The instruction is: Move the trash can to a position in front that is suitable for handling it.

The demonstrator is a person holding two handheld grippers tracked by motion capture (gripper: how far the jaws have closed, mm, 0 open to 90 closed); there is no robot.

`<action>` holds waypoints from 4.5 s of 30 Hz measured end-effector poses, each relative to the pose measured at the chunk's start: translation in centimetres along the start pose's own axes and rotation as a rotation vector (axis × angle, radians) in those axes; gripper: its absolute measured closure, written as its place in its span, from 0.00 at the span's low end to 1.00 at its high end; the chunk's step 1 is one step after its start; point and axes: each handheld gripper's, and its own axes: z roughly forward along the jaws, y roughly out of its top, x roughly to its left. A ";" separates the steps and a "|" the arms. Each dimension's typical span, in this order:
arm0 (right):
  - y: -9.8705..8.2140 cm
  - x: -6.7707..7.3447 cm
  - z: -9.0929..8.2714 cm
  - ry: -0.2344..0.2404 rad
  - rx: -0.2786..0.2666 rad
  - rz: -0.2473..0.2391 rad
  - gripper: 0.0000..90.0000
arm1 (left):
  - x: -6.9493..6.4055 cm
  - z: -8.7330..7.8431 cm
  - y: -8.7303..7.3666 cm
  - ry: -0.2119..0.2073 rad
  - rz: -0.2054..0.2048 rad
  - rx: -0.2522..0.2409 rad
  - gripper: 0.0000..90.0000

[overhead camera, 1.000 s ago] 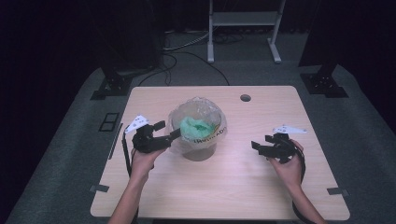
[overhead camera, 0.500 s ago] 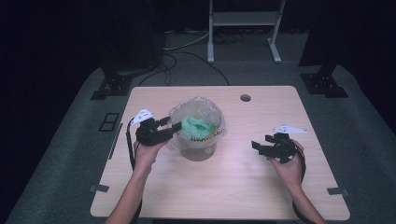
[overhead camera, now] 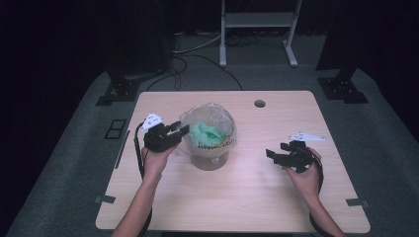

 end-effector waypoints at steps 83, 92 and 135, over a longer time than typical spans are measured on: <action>13.6 11.2 1.9 0.145 -0.014 -0.143 0.97 | -0.8 -2.1 2.3 -0.015 0.039 -0.130 0.98; 14.6 11.8 1.7 0.187 -0.004 -0.127 1.00 | -1.5 -2.1 2.7 -0.041 0.047 -0.148 0.98; 15.6 12.8 5.3 0.515 0.036 0.150 0.82 | -5.7 0.6 1.4 -0.176 0.089 -0.097 0.98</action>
